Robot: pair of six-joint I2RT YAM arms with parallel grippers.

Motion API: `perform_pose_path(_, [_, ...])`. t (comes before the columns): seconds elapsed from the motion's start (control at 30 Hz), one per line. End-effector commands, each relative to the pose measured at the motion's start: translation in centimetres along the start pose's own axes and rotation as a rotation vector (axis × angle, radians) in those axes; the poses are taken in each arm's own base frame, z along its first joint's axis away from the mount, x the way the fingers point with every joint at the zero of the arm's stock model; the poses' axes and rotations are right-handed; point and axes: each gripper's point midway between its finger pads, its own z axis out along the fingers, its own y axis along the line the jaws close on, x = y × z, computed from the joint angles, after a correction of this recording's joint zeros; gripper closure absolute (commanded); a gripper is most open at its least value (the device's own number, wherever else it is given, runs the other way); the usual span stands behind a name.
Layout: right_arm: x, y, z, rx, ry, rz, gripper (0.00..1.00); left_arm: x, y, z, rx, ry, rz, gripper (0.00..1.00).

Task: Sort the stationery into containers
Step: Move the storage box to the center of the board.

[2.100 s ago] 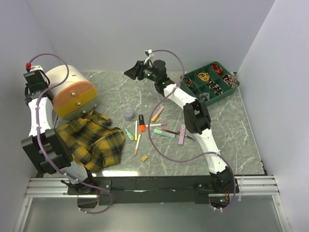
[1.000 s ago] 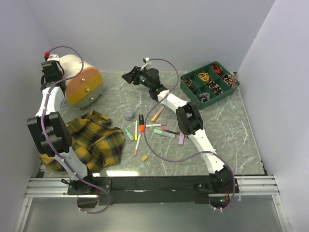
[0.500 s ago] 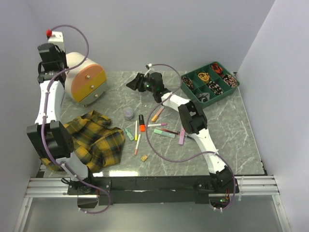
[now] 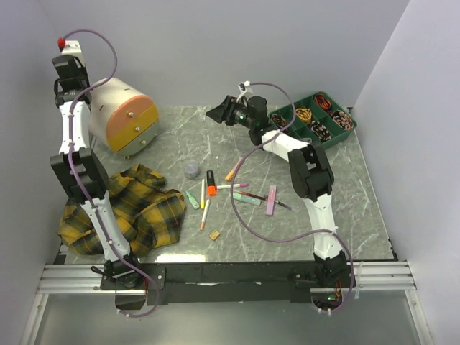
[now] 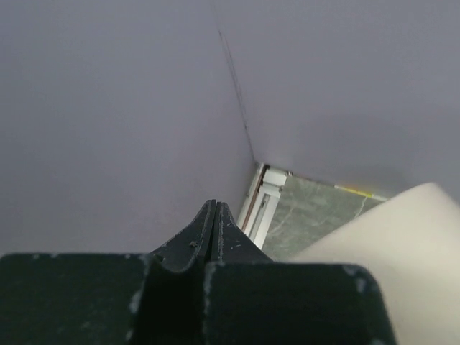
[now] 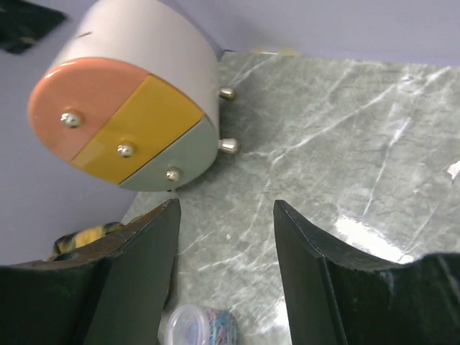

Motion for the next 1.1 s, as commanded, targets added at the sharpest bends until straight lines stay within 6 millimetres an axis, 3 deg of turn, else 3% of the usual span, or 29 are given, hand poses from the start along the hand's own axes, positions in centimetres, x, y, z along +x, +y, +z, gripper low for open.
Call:
perform_pose_path(0.0, [-2.4,4.6,-1.3,-0.095,-0.045,-0.078,0.37,-2.2,0.3,0.3,-0.028,-0.052,-0.025,0.99])
perform_pose_path(0.17, [-1.8,4.8,-1.9,-0.1,-0.029,-0.073,0.37,-0.5,0.6,1.6,-0.052,-0.033,-0.015,0.99])
perform_pose_path(0.3, [-1.6,4.8,-2.1,-0.097,-0.019,-0.073,0.37,1.1,-0.8,2.0,0.014,0.018,-0.021,0.99])
perform_pose_path(0.43, [-1.3,4.5,-2.4,-0.089,-0.01,-0.07,0.36,2.7,-3.4,1.1,0.096,0.074,-0.045,0.99])
perform_pose_path(0.47, [-1.3,4.6,-2.3,-0.09,-0.008,-0.074,0.36,4.4,-4.5,0.8,0.116,0.115,-0.049,0.99])
perform_pose_path(0.53, [-1.3,4.5,-2.4,-0.086,-0.006,-0.077,0.36,4.6,-5.5,-0.2,0.139,0.126,-0.058,0.99])
perform_pose_path(0.57, [-1.3,4.4,-2.4,-0.084,-0.004,-0.078,0.36,6.1,-6.7,-0.5,0.159,0.16,-0.068,0.99])
perform_pose_path(0.63, [-1.4,4.5,-2.4,-0.083,-0.005,-0.083,0.36,6.7,-7.7,-1.2,0.178,0.18,-0.086,0.99])
perform_pose_path(0.87, [-1.5,4.4,-2.7,-0.078,-0.002,-0.096,0.35,11.1,-14.3,-4.3,0.297,0.308,-0.129,0.99])
perform_pose_path(1.0, [-1.3,4.2,-3.1,-0.07,0.005,-0.097,0.35,12.3,-16.8,-5.7,0.341,0.342,-0.146,0.99])
perform_pose_path(1.07, [-1.4,4.1,-3.3,-0.067,0.004,-0.104,0.35,11.3,-17.3,-5.8,0.344,0.319,-0.168,0.99])
